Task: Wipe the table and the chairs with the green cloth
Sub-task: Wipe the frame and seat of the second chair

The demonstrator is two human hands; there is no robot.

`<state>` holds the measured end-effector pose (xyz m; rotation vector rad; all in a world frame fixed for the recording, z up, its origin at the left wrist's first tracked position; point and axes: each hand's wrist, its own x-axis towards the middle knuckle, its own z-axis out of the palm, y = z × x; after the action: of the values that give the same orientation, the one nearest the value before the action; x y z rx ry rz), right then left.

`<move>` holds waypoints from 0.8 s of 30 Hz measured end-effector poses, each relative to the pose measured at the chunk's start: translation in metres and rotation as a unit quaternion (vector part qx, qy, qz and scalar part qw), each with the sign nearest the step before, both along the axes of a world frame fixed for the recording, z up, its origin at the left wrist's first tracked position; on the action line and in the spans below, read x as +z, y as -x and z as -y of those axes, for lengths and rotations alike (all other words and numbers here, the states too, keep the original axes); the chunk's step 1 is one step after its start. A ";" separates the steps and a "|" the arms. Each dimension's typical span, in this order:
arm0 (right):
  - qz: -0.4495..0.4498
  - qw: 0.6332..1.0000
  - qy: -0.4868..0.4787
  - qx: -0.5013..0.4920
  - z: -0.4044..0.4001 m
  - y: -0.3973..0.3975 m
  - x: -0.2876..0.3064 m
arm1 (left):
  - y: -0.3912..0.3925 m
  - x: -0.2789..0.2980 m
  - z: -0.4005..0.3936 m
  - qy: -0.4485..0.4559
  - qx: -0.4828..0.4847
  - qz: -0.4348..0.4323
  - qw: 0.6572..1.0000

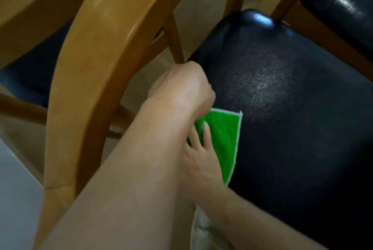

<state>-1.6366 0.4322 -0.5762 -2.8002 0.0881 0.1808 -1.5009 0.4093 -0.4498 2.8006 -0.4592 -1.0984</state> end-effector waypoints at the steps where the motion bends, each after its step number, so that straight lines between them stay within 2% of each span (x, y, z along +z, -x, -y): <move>1: -0.043 0.998 0.015 0.036 0.000 0.027 -0.003 | 0.002 -0.006 0.001 0.005 -0.012 -0.017 1.000; 2: -0.081 0.994 0.020 0.070 0.007 0.050 0.000 | 0.005 -0.007 0.003 -0.005 -0.027 -0.042 0.999; 3: -0.079 0.992 0.020 0.097 0.016 0.071 -0.003 | 0.007 -0.006 0.005 -0.024 -0.034 -0.072 0.997; 5: -0.083 0.992 0.016 0.092 0.046 0.090 0.000 | 0.006 -0.006 0.010 -0.048 -0.043 -0.106 0.992; 8: -0.071 0.994 0.075 -0.038 0.116 0.075 -0.002 | 0.007 -0.001 0.011 -0.062 -0.058 -0.111 0.990; 11: -0.114 0.970 0.117 -0.179 0.178 0.024 0.003 | 0.007 0.002 0.012 -0.060 -0.054 -0.124 0.989; 13: -0.126 0.955 0.097 -0.252 0.192 -0.007 -0.001 | 0.007 0.002 0.012 -0.062 -0.059 -0.130 0.988; 16: -0.117 0.933 0.066 -0.334 0.163 -0.029 -0.003 | 0.007 -0.001 0.013 -0.067 -0.073 -0.122 0.988; 18: -0.105 0.946 0.080 -0.295 0.129 -0.013 -0.003 | 0.010 -0.004 0.014 -0.070 -0.086 -0.112 0.987; 21: -0.075 0.981 0.073 -0.162 0.078 0.050 -0.003 | 0.013 -0.006 0.016 -0.069 -0.099 -0.102 0.987; 24: -0.075 0.993 0.091 -0.007 0.052 0.115 -0.003 | 0.016 -0.006 0.018 -0.094 -0.106 -0.115 0.983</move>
<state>-1.7519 0.3798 -0.5789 -2.9631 0.1671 0.3989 -1.5166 0.3914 -0.4561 2.7792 -0.6741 -1.5662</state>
